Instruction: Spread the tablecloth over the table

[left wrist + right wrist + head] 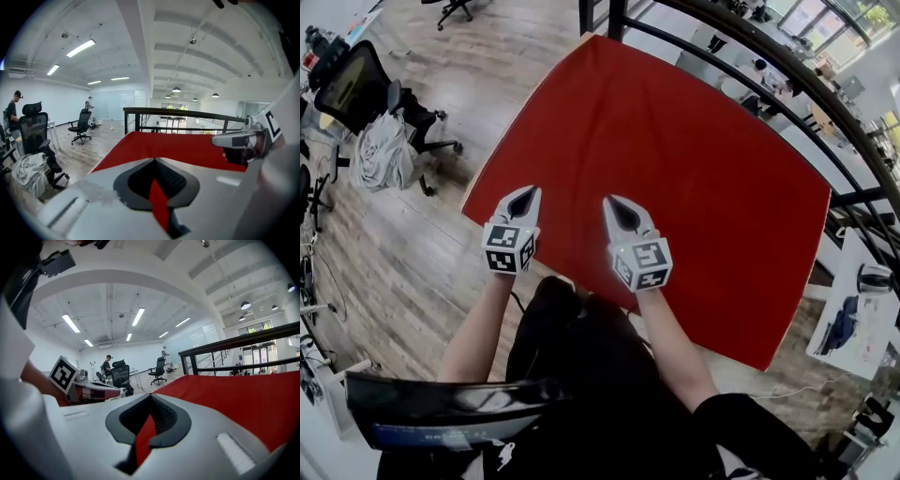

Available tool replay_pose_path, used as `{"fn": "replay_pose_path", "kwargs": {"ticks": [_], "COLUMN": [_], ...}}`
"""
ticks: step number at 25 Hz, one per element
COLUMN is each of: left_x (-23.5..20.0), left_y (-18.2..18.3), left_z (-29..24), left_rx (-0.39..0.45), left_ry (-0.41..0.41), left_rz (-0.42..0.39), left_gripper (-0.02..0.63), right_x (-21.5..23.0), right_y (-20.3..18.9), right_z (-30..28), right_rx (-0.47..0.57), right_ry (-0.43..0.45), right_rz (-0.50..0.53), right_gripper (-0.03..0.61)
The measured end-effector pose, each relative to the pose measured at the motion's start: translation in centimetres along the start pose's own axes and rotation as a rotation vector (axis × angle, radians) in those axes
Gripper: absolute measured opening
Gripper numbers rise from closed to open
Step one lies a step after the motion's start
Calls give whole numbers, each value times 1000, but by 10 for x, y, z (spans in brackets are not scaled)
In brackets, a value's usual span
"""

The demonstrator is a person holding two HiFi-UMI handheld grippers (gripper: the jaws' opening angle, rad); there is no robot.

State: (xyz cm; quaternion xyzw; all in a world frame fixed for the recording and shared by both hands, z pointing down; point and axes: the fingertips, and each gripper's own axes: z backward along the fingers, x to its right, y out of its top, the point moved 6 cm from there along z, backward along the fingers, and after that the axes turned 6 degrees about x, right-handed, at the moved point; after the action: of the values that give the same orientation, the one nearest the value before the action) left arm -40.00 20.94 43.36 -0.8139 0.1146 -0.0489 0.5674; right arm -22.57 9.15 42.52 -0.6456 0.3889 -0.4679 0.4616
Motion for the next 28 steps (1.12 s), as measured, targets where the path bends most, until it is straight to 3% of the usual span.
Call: {"fn": "replay_pose_path", "kwargs": {"ticks": [6,10,15,19,22,28], "left_x": [-49,-102,-177,-206,-225,-245], "left_y": [46,68,96,102,106,111], "left_z": [-102,-198,-350,-460,-523,-598], "left_rx": [-7,-28,-30,-70,-94,-152], "left_ry": [-135,-197,-247,-305,-320,-304], "left_rz": [-104,-182,-214,-248,-220,-216], "left_gripper": [6,8,14,68,115,137], "right_x": [23,58,113,151,175,204], "right_y": [26,31,30,34,28,28], "right_z": [-79,-122,-211,-289,-333,-343], "right_rx": [50,55,96,80,42,23], "right_ry": [-66,-203,-334,-336,-318,-381], "right_rz": [-32,-66,-147,-80,-42,-39], "right_gripper": [9,9,9,9,10,9]}}
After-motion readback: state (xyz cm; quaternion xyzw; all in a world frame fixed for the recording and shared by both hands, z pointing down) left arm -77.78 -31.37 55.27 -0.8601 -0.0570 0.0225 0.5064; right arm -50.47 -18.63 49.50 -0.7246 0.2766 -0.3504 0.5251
